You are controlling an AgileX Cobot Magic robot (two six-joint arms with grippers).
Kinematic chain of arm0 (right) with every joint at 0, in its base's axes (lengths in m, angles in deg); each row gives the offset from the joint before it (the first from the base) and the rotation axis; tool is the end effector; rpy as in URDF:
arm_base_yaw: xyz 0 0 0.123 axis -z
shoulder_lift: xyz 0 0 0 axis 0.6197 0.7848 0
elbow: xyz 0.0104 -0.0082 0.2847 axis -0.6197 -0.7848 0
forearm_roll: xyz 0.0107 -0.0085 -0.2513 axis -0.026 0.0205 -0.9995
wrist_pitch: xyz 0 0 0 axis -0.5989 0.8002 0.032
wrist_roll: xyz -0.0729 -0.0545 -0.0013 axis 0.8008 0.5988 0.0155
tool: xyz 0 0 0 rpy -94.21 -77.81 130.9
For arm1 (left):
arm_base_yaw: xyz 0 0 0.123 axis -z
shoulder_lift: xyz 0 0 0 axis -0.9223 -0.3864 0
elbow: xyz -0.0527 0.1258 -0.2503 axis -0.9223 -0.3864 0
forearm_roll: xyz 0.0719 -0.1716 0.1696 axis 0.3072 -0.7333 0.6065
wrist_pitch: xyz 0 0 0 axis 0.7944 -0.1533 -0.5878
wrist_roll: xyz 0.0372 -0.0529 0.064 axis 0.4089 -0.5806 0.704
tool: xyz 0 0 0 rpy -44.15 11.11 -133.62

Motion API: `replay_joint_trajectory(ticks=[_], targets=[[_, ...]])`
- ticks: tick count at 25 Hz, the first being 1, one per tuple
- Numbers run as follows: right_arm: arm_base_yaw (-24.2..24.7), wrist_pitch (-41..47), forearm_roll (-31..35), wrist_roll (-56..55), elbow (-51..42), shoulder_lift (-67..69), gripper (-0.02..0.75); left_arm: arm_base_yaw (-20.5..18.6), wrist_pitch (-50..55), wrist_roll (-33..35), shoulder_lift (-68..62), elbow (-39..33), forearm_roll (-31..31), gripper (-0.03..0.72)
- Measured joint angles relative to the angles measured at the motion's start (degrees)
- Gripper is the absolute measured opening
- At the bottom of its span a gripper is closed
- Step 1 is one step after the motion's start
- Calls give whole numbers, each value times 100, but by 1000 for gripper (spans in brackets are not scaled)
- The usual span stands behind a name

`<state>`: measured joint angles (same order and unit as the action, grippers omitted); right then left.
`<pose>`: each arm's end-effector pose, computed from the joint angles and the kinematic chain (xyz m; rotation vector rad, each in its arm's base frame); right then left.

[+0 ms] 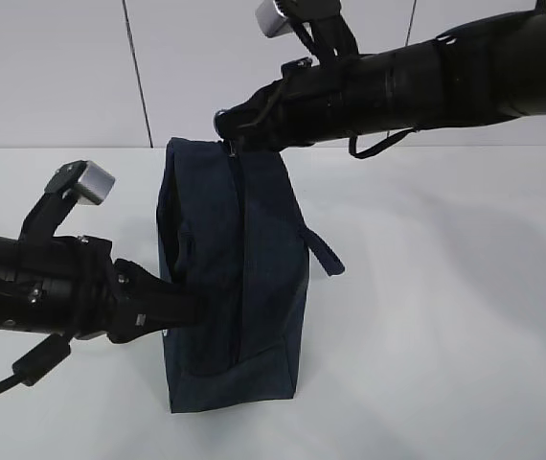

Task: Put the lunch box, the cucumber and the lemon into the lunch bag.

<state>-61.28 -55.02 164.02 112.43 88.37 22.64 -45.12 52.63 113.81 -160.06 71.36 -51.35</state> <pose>0.3707 0.2120 0.2556 -0.9193 1.8143 0.7412 0.2251 -0.1550 0.1746 0.6751 2.2442 -1.0633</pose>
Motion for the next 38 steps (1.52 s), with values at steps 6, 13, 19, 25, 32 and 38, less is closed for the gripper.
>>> replay_joint_trajectory(ticks=[6, 13, 19, 25, 32, 38], targets=[[137, -29, 226, -14, 567, 469, 8, 0, 10, 0, -14, 0, 91, -5], [512, 19, 276, -152, 758, 718, 8, 0, -52, 0, -13, 22, 101, -5], [704, 264, -389, -399, 786, 803, 8, 0, -317, 0, -13, 33, 101, -5], [949, 757, -1110, -986, 795, 812, 8, -192, -922, 0, 231, 33, 165, -5], [1198, 1849, -1238, -1101, 812, 812, 8, -659, -1879, 0, 487, 33, 177, -5], [1207, 3083, -1842, -1109, 835, 725, 8, -1086, -2715, 0, 584, 33, 127, -5]])
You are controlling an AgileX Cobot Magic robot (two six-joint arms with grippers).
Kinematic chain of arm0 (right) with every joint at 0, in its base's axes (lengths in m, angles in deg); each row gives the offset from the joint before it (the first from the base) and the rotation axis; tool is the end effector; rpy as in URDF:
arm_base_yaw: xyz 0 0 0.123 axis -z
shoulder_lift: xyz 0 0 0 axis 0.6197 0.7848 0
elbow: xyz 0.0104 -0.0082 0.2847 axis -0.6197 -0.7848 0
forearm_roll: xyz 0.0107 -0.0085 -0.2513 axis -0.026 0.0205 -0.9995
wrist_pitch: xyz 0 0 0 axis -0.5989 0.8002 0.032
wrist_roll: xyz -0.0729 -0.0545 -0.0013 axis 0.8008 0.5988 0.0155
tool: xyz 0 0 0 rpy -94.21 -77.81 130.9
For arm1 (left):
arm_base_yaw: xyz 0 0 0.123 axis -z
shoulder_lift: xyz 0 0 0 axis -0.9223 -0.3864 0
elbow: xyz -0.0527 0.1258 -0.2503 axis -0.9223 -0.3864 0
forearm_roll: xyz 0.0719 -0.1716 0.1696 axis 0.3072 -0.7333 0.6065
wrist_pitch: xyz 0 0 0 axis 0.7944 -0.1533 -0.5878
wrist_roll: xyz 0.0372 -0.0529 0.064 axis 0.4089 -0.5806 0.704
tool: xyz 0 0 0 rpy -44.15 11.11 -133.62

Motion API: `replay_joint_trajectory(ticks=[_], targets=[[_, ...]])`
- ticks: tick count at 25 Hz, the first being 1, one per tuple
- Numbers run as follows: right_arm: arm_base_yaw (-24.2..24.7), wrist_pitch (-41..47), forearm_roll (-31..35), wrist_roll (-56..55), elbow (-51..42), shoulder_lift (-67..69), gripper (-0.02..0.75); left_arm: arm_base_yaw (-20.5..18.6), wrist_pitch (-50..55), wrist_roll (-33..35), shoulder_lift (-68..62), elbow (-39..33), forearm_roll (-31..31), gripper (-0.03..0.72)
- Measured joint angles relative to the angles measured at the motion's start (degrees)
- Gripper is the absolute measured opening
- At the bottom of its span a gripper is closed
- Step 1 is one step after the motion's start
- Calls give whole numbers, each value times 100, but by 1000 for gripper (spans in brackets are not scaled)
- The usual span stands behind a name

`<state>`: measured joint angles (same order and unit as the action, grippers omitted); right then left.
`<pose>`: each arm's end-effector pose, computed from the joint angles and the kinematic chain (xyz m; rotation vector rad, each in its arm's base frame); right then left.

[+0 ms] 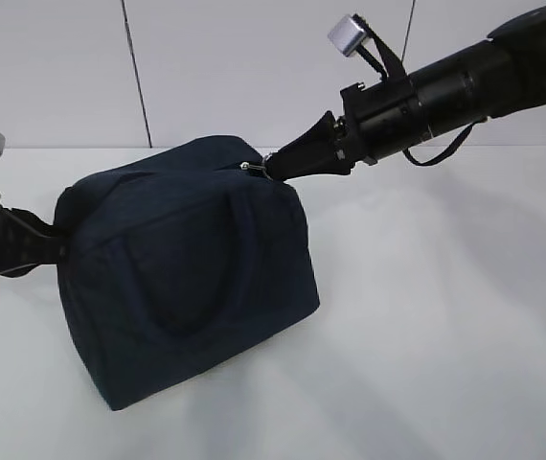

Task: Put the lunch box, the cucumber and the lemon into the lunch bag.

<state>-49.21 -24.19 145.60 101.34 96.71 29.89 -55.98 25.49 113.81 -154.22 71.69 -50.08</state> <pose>0.3915 0.1543 0.2354 -1.1957 1.8901 1.0686 0.2613 -0.0738 0.1845 0.2957 2.3155 -0.3939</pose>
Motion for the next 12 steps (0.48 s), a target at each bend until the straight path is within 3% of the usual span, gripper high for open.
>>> replay_joint_trajectory(ticks=[12], targets=[[-109, 331, -393, -67, 14, -388, 8, -121, -308, 0, -24, 674, -127, -4]])
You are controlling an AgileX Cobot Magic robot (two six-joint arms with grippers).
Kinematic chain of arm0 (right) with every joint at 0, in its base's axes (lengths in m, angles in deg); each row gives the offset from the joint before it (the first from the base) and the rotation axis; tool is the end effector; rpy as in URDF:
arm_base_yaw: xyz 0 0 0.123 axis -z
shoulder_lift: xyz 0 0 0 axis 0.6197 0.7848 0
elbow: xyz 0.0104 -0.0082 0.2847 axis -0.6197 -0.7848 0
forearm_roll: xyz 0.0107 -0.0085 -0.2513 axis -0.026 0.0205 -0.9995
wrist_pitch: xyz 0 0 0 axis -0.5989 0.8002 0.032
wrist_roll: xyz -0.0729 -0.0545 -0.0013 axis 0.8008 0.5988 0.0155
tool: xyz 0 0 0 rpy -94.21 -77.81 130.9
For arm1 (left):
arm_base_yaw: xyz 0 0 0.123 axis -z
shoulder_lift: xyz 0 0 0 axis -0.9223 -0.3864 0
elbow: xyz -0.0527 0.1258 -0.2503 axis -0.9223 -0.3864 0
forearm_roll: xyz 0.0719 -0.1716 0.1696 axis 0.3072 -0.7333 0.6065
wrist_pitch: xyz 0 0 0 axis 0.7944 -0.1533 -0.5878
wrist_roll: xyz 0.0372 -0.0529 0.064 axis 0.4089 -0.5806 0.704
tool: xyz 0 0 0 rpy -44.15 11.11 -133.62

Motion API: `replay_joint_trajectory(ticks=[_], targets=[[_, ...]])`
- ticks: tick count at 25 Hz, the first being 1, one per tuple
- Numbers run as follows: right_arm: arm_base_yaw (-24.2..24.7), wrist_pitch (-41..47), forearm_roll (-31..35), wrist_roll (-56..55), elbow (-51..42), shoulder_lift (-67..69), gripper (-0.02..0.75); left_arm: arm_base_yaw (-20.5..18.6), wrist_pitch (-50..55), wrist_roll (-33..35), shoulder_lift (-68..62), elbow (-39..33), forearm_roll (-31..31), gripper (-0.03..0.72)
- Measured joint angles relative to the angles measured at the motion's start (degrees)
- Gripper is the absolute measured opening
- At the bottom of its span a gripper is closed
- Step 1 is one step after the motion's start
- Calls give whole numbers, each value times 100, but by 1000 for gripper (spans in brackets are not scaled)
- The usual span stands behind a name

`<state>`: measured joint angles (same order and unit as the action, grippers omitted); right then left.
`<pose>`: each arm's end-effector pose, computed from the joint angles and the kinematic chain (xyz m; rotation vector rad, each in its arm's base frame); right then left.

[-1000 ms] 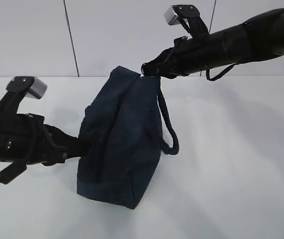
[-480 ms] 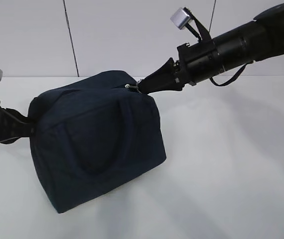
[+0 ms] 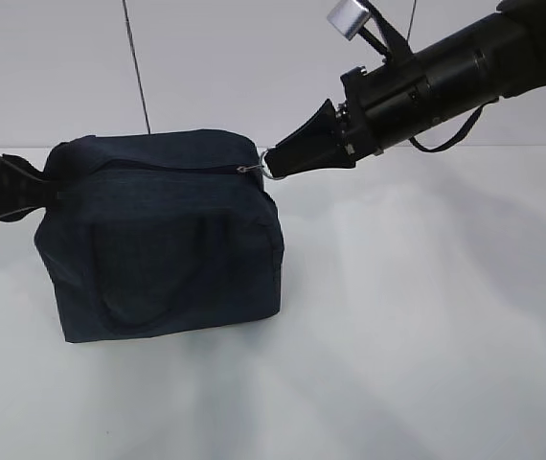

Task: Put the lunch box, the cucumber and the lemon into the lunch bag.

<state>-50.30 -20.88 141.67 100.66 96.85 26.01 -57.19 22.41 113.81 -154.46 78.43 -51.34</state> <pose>0.3739 0.1585 0.2598 -1.3224 1.8389 1.0538 0.2886 -0.0680 0.2141 0.2231 2.2141 -0.3333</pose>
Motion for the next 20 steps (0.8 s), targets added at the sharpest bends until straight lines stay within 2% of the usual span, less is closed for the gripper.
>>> replay_joint_trajectory(ticks=[3, 6, 13, 20], targets=[[-27, 0, -5, -186, 0, 0, 8, -14, 49, 0, -9, 18, 407, 6], [-40, 0, 86, -706, 0, 0, 8, -18, 186, 0, -9, 31, 931, 49], [-51, 5, 332, -2559, 0, 0, 8, -28, 339, 0, -9, 31, 1865, 268], [-51, 5, 472, -4031, 0, 0, 8, -28, -63, 0, -9, 31, 2540, 308]])
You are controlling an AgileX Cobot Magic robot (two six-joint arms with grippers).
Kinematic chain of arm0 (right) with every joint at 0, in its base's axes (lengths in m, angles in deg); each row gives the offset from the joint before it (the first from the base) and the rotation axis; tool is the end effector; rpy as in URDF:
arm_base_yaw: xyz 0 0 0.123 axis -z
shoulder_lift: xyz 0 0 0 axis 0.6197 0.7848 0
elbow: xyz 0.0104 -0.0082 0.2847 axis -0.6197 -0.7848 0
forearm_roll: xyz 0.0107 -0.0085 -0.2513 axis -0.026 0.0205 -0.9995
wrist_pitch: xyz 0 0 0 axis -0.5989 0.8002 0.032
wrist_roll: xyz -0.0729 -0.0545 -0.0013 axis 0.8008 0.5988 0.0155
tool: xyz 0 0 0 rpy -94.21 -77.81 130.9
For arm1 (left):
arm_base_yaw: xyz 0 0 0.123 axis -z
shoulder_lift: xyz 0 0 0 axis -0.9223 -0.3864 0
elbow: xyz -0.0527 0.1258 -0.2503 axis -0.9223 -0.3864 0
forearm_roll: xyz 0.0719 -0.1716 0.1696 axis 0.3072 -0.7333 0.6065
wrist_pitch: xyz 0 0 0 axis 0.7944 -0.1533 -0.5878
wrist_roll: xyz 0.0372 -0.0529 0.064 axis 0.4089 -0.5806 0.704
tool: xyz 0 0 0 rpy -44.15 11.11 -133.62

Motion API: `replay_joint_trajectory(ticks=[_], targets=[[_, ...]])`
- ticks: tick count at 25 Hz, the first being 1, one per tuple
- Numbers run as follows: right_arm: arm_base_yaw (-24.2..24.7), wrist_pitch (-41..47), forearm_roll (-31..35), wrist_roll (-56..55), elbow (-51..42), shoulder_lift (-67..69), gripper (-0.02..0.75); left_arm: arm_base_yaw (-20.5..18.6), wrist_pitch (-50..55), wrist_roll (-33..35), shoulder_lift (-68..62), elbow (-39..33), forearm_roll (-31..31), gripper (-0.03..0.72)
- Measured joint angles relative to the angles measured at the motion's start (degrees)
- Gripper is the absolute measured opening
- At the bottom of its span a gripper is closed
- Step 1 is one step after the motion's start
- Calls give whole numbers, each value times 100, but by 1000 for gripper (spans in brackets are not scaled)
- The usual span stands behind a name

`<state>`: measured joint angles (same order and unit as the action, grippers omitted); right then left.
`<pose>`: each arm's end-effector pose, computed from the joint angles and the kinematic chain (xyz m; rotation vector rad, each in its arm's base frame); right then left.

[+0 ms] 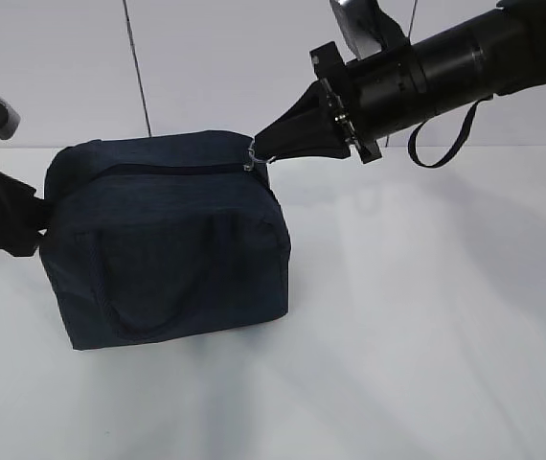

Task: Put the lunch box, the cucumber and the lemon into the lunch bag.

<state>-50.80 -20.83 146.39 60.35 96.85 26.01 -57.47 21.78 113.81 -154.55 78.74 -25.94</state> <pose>0.3741 0.1647 0.2659 -0.6046 2.3167 1.4691 0.2862 -0.0646 0.2096 0.7071 2.1683 -0.0773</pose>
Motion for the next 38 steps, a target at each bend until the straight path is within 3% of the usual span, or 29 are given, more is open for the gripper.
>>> replay_joint_trajectory(ticks=[9, 15, 27, 32, 38], targets=[[0, 0, 47, -1102, 0, 10, 8, 147, -192, 0, 562, 0, 1425, 310], [0, 0, 140, -1701, 0, 10, 8, 459, -177, 61, 1502, 0, 1758, 310], [0, 0, 368, -2157, 0, 10, 8, 1824, -541, 110, 1172, 0, 1847, 298], [0, 0, 381, -2181, 0, 10, 8, 2077, -1351, 110, 541, 0, 1903, 205], [0, 0, 385, -2192, 0, 10, 8, 2101, -2188, 110, 277, 0, 1903, 58]])
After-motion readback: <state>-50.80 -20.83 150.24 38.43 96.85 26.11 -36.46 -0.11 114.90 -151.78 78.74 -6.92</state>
